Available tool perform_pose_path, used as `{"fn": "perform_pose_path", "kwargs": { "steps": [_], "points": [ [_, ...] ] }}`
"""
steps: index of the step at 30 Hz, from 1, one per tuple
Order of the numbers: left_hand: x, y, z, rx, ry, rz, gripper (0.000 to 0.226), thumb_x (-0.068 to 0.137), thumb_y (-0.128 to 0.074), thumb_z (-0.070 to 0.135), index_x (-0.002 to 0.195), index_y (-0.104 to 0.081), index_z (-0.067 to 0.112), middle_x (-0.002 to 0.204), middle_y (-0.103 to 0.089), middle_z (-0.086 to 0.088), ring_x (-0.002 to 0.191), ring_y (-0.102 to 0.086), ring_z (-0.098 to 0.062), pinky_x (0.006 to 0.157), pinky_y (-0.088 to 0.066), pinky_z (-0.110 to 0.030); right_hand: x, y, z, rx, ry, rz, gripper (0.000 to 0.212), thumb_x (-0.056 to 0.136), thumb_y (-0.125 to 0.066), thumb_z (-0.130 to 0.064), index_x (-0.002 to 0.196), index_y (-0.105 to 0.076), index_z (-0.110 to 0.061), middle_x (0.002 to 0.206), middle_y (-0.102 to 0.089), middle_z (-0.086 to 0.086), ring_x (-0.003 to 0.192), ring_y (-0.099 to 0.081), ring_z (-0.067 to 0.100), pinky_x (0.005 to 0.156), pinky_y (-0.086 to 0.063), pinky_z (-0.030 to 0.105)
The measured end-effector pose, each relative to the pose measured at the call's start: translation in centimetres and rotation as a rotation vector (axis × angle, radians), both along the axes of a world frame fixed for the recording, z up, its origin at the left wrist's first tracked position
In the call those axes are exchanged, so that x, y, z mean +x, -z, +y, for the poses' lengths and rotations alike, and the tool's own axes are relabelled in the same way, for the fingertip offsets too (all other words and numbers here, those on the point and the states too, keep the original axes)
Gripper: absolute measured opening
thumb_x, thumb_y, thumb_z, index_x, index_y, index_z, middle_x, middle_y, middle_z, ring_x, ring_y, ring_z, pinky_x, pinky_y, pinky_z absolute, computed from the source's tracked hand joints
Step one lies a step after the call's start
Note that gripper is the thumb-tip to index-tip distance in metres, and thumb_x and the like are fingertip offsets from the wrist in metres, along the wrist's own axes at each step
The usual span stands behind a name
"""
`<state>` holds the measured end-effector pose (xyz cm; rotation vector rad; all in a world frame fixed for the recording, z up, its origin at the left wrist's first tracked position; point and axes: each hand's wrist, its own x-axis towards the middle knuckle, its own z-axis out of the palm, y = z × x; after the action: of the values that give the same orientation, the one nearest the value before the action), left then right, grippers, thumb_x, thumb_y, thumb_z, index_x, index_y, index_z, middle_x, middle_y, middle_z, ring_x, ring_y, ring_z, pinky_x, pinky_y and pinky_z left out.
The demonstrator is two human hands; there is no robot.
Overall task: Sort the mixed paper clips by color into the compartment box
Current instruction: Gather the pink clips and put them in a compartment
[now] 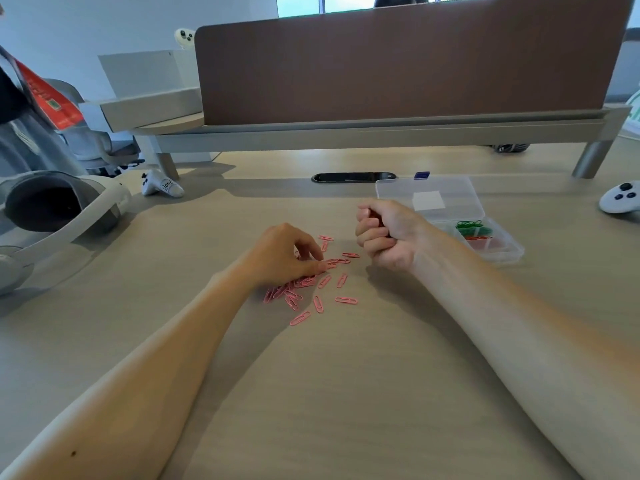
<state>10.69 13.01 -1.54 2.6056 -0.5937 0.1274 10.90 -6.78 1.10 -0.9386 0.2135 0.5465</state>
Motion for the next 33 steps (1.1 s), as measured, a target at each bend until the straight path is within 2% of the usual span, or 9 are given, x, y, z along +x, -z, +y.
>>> {"fn": "perform_pose_path", "kwargs": {
  "steps": [3,7,13,16,19,22,27,30,33],
  "points": [
    [0.0,-0.1,0.0,0.011,0.000,-0.008,0.009,0.080,-0.075,0.033,0.086,-0.074,0.026,0.080,-0.068,0.008,0.068,-0.056,0.001,0.062,-0.038,-0.010,-0.1,-0.1,-0.1,-0.027,0.007,-0.025,0.031,0.100,-0.046,-0.021,0.070,-0.044,-0.015,0.045,-0.032,-0.006,0.029,-0.024,0.002,0.024,-0.014,0.012],
    [-0.3,0.0,-0.5,-0.085,-0.026,-0.079,0.008,0.082,-0.073,0.027,0.089,-0.072,0.025,0.078,-0.064,0.010,0.064,-0.052,0.008,0.060,-0.034,-0.005,-0.1,-0.5,-0.8,-0.021,0.035,-0.090,0.039,0.099,-0.047,-0.044,0.070,-0.046,-0.016,0.049,-0.034,-0.007,0.032,-0.025,0.001,0.027,-0.014,0.011],
    [-1.1,0.1,-3.1,-0.136,0.091,-0.125,0.014,0.083,-0.071,0.034,0.096,-0.069,0.030,0.090,-0.060,0.009,0.074,-0.055,-0.007,0.074,-0.047,-0.025,0.2,-2.1,-4.9,0.009,0.217,-0.146,0.051,0.095,-0.042,-0.057,0.059,-0.037,-0.022,0.048,-0.033,-0.009,0.033,-0.022,0.003,0.026,-0.015,0.015],
    [-1.4,-0.1,-5.1,-0.099,0.168,-0.128,0.022,0.083,-0.070,0.036,0.104,-0.067,0.033,0.098,-0.059,0.009,0.079,-0.055,-0.005,0.075,-0.048,-0.025,0.0,-2.6,-8.2,-0.008,0.324,-0.162,0.057,0.092,-0.043,-0.064,0.054,-0.034,-0.023,0.047,-0.025,-0.010,0.033,-0.018,0.004,0.027,-0.011,0.017],
    [-1.6,-0.2,-7.4,-0.049,0.230,-0.131,0.031,0.085,-0.067,0.039,0.115,-0.064,0.034,0.106,-0.057,0.009,0.082,-0.055,-0.005,0.075,-0.047,-0.022,-0.5,-2.6,-11.2,-0.075,0.384,-0.185,0.056,0.092,-0.045,-0.063,0.054,-0.032,-0.023,0.046,-0.021,-0.010,0.032,-0.016,0.005,0.025,-0.012,0.019],
    [-1.7,0.1,-9.3,0.004,0.242,-0.126,0.032,0.087,-0.064,0.042,0.118,-0.063,0.034,0.110,-0.054,0.010,0.084,-0.054,-0.008,0.079,-0.047,-0.029,-1.0,-2.5,-13.1,-0.128,0.408,-0.214,0.051,0.095,-0.044,-0.057,0.059,-0.036,-0.023,0.045,-0.022,-0.010,0.032,-0.017,0.005,0.025,-0.015,0.019],
    [-1.3,0.8,-10.1,-0.007,0.208,-0.147,0.018,0.084,-0.065,0.045,0.091,-0.070,0.028,0.096,-0.056,0.012,0.073,-0.053,0.000,0.075,-0.051,-0.032,-1.3,-2.0,-14.5,-0.200,0.473,-0.263,0.050,0.098,-0.040,-0.054,0.060,-0.037,-0.022,0.045,-0.025,-0.008,0.033,-0.017,0.005,0.028,-0.012,0.018],
    [-1.4,1.1,-9.4,-0.059,0.198,-0.177,0.022,0.081,-0.069,0.045,0.078,-0.069,0.023,0.086,-0.056,0.010,0.071,-0.054,-0.003,0.070,-0.050,-0.029,-1.2,-1.4,-14.3,-0.239,0.496,-0.267,0.051,0.098,-0.040,-0.054,0.059,-0.035,-0.022,0.045,-0.027,-0.008,0.033,-0.017,0.005,0.030,-0.009,0.018],
    [-1.5,1.5,-8.4,-0.111,0.218,-0.195,0.026,0.078,-0.070,0.048,0.070,-0.066,0.023,0.078,-0.056,0.011,0.067,-0.055,-0.005,0.065,-0.051,-0.031,-0.9,-0.8,-13.5,-0.256,0.515,-0.270,0.051,0.099,-0.040,-0.051,0.059,-0.037,-0.021,0.047,-0.030,-0.007,0.034,-0.020,0.006,0.029,-0.014,0.018]
  ]
}}
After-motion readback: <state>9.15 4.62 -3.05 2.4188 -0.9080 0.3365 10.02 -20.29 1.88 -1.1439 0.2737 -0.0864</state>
